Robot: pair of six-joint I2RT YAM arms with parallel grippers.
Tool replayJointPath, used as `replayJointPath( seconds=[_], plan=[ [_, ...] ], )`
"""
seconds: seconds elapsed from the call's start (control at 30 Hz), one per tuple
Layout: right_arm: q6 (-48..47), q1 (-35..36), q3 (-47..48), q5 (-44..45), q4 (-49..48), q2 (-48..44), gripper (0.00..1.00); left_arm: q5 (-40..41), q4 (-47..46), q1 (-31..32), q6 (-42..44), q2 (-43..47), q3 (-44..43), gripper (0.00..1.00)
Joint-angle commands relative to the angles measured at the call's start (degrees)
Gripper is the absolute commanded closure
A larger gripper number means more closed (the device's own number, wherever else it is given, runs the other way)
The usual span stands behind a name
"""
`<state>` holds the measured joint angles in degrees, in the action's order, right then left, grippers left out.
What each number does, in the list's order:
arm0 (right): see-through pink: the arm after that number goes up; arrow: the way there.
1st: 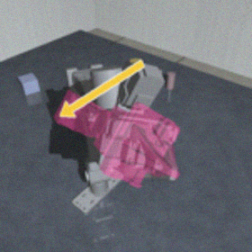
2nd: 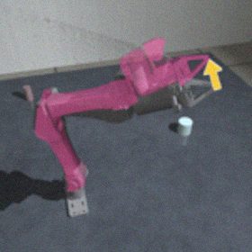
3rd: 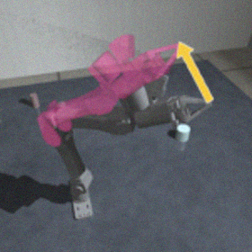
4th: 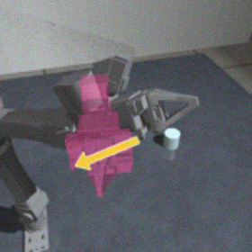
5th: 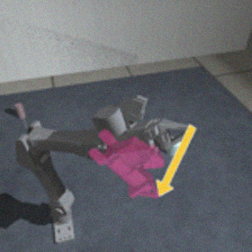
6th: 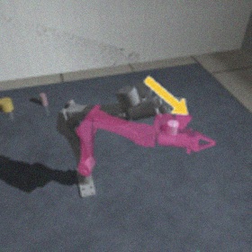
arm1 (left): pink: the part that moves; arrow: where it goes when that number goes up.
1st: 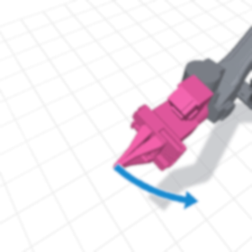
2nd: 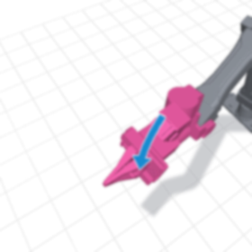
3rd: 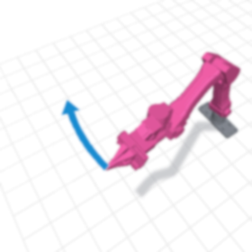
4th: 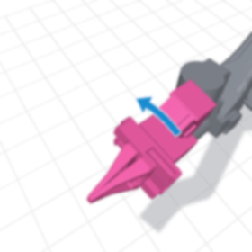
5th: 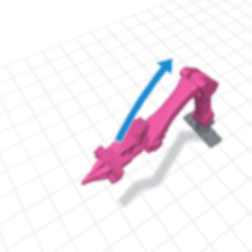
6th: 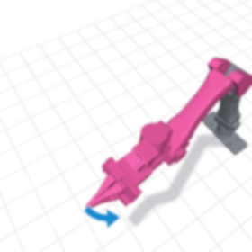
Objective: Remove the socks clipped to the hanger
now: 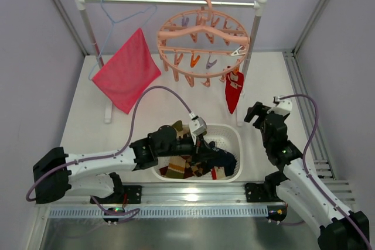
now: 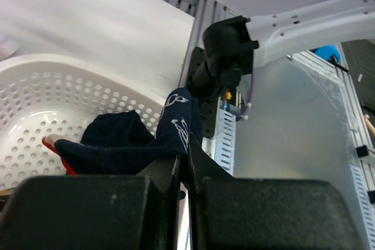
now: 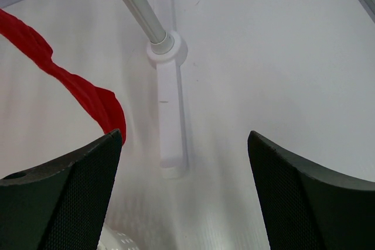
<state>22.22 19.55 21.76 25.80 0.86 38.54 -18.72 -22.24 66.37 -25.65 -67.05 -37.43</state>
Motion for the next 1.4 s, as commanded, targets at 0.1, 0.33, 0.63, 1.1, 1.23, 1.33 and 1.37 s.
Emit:
replayJointPath(
  seconds=[0.1, 0.33, 0.63, 1.1, 1.23, 1.33, 1.37],
  plan=[
    [0.7, -1.4, -0.5, -2.8, -4.1, -0.2, 0.12, 11.5, 1.1, 0.1, 0.5, -2.9, 0.1, 1.00],
    [0.1, -1.6, -1.0, -4.5, -5.3, -0.3, 0.12, 29.4, 6.8, 0.1, -0.3, -5.7, 0.3, 0.00],
    [-1.6, -1.7, -2.2, -6.2, -6.9, -2.5, 0.12, 43.5, 7.6, 0.1, -1.4, 3.5, 5.8, 0.00],
    [-9.9, -3.2, 3.9, -18.4, -19.1, 2.7, 0.13, 67.9, 23.6, -1.4, -9.7, 20.6, 11.8, 0.00],
    [-9.9, -5.7, 9.3, -22.9, -20.5, 8.6, 0.14, 65.0, 22.4, -3.0, -10.8, 23.9, 14.7, 0.00],
    [-11.0, -6.5, 12.2, -25.1, -21.0, 10.7, 0.15, 64.7, 23.1, -4.0, -11.0, 27.0, 15.8, 0.00],
    [-11.3, -6.6, 12.9, -26.9, -21.2, 11.6, 0.15, 64.9, 23.8, -4.1, -11.0, 27.8, 16.0, 0.00]
  ],
)
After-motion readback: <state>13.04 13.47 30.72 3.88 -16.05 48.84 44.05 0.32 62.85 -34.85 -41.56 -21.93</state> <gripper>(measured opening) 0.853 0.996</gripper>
